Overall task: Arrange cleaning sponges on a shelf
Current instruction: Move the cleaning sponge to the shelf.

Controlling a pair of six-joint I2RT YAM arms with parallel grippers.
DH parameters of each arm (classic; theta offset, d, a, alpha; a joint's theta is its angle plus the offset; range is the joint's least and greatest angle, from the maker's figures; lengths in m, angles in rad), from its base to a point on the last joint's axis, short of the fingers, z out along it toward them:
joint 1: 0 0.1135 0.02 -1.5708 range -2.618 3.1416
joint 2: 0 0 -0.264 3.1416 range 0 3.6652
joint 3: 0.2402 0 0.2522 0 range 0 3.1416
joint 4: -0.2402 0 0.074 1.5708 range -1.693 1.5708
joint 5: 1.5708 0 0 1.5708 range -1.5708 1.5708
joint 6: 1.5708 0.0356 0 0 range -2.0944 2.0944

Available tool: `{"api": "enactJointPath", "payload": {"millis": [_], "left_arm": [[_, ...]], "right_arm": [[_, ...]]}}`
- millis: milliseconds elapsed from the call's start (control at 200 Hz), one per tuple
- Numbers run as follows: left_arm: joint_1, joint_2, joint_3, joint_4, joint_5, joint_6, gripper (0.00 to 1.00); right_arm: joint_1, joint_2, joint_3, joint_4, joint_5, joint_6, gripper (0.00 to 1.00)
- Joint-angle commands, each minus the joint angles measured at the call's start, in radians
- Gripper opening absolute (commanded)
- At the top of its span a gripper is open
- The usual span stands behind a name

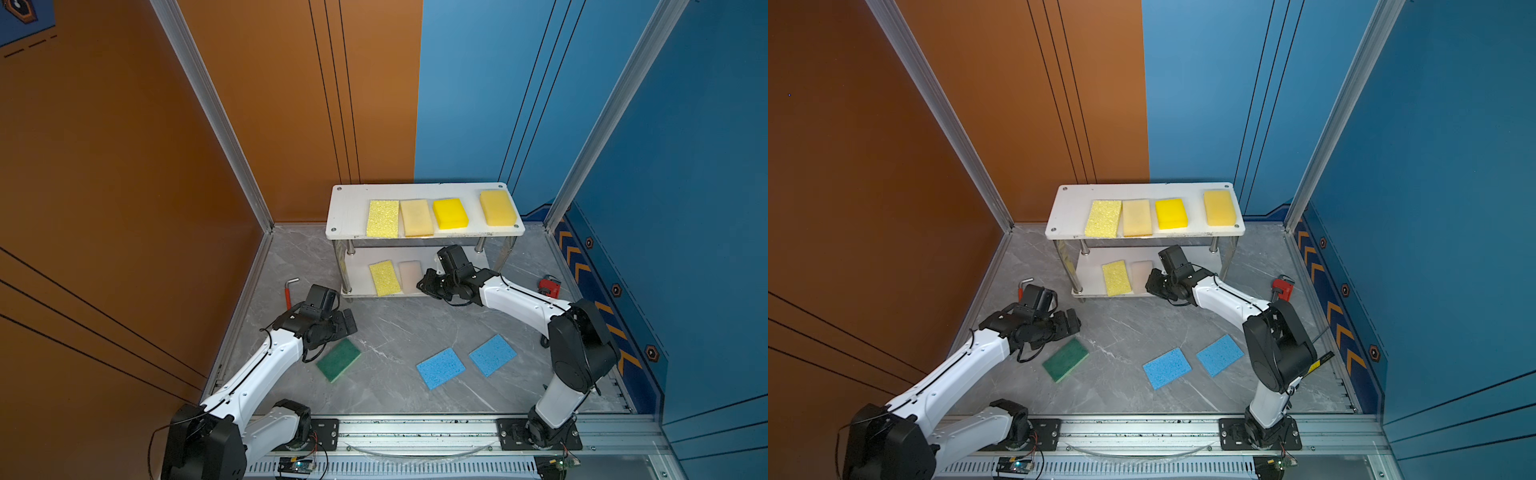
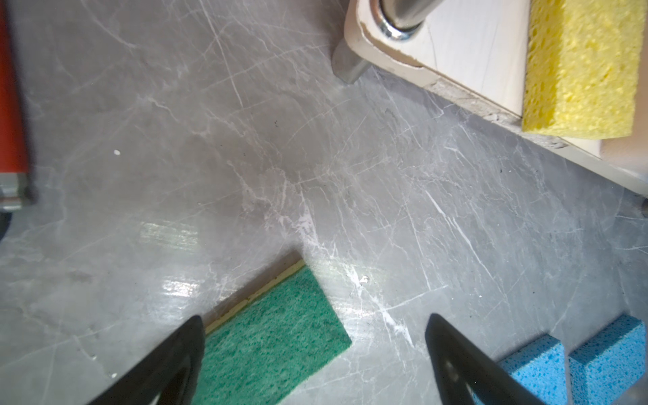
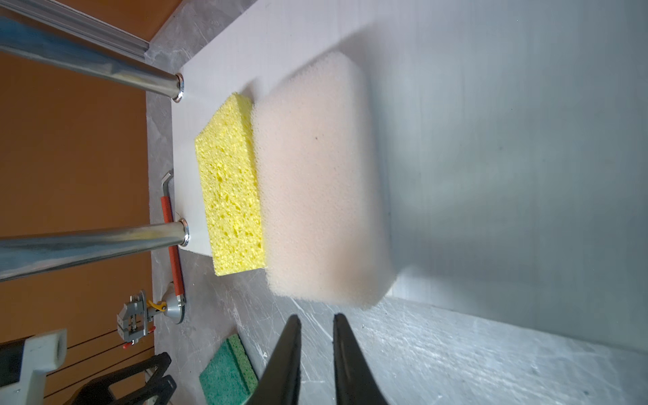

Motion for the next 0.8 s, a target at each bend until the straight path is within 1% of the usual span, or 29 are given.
{"api": "enactJointPath", "payload": {"millis": [0,165,370,465,490,611,796], "left_arm": [[0.021,-0.016,0.022,-0.051,0.031,0.040,0.99],[0.023,-0.011,0.024,-0.051,0.032,0.035,0.99],[0.023,-0.029,0.011,-0.051,0.029,0.037,1.00],[0.027,-0.044,0.000,-0.054,0.032,0.033,0.99],[0.028,-0.049,-0.002,-0.055,0.034,0.033,1.00],[0.038,-0.074,-0.015,-0.064,0.037,0.027,1.00],[0.054,-0.108,-0.022,-0.083,0.042,0.021,1.00]], "right_arm": [[-0.008,-0.024,-0.019,0.056,0.033,0.032,0.20],[0.026,-0.020,-0.013,0.070,0.008,0.042,0.19],[0.120,0.017,0.002,0.107,-0.004,0.063,0.17],[0.135,0.028,0.015,0.143,-0.002,0.068,0.16],[0.166,0.029,0.021,0.143,0.005,0.064,0.16],[0.173,0.077,0.068,0.120,-0.022,0.056,0.16],[0.184,0.158,0.137,0.116,-0.028,0.061,0.15]]}}
